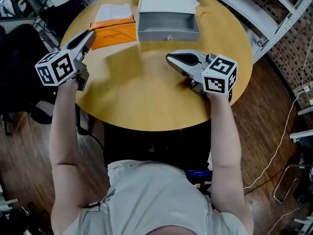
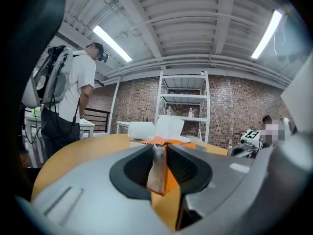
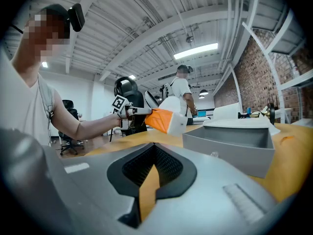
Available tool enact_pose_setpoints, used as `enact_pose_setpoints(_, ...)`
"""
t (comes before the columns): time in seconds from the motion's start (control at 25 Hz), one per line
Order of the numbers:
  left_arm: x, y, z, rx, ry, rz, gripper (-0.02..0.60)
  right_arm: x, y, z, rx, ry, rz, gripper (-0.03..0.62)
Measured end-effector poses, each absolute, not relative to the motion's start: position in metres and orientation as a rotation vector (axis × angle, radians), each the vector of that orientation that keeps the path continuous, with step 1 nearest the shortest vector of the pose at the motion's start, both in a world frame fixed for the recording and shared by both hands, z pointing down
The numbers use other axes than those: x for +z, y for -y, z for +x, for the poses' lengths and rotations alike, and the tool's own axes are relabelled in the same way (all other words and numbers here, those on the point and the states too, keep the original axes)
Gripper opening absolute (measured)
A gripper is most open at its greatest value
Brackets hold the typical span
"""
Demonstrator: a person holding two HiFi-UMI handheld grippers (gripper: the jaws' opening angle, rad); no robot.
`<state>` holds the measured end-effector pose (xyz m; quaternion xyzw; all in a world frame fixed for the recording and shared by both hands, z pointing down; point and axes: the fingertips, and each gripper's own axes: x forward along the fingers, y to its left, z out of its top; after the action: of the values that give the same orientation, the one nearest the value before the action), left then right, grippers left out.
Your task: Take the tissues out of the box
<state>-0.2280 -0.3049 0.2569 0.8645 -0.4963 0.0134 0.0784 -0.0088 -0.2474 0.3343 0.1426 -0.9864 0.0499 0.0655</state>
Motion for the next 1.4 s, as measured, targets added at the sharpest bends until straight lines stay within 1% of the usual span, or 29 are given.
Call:
enact_pose_setpoints(0.32, 0.295, 0.303, -0.247, 0.132, 1.46, 2.503, 0.084, 0.334, 0.248, -0.007, 0.154, 2.976, 0.43, 0.002)
enact_pose_setpoints(0.64, 0.328, 0.3, -0.254, 0.298, 1.429, 2.45, 0.098, 0.335, 0.248, -0.009, 0.157, 2.977, 0.43, 0.002)
enact_pose_setpoints(0.72, 0.326, 0.296, -0.255, 0.297, 1.424, 2.459, 0.11, 0.334, 0.247, -0.009, 0.156, 2.978, 0.431, 0.002)
enact_pose_setpoints(0.8, 0.316, 0.292, -0.256, 0.268, 1.432, 2.484, 0.11, 0.334, 0.248, -0.008, 0.153, 2.977, 0.432, 0.002)
enact_pose_setpoints(0.92, 0.28, 0.285, -0.255, 0.133, 1.475, 2.55, 0.109, 0.335, 0.249, -0.008, 0.156, 2.977, 0.43, 0.002)
enact_pose_setpoints(1.0, 0.256, 0.276, -0.241, 0.045, 1.45, 2.634, 0.099, 0.334, 0.249, -0.007, 0.157, 2.977, 0.432, 0.002)
enact_pose_setpoints(1.04, 0.247, 0.27, -0.229, 0.01, 1.408, 2.687, 0.074, 0.334, 0.249, -0.007, 0.157, 2.977, 0.433, 0.002)
enact_pose_setpoints(1.12, 0.233, 0.256, -0.203, -0.031, 1.3, 2.79, 0.001, 0.334, 0.248, -0.008, 0.155, 2.977, 0.433, 0.002)
enact_pose_setpoints(1.24, 0.232, 0.245, -0.165, -0.011, 1.164, 2.853, 0.0, 0.334, 0.247, -0.009, 0.158, 2.979, 0.432, 0.002)
enact_pose_setpoints(1.4, 0.252, 0.245, -0.118, 0.014, 1.013, 2.892, 0.0, 0.334, 0.248, -0.007, 0.153, 2.978, 0.432, 0.002)
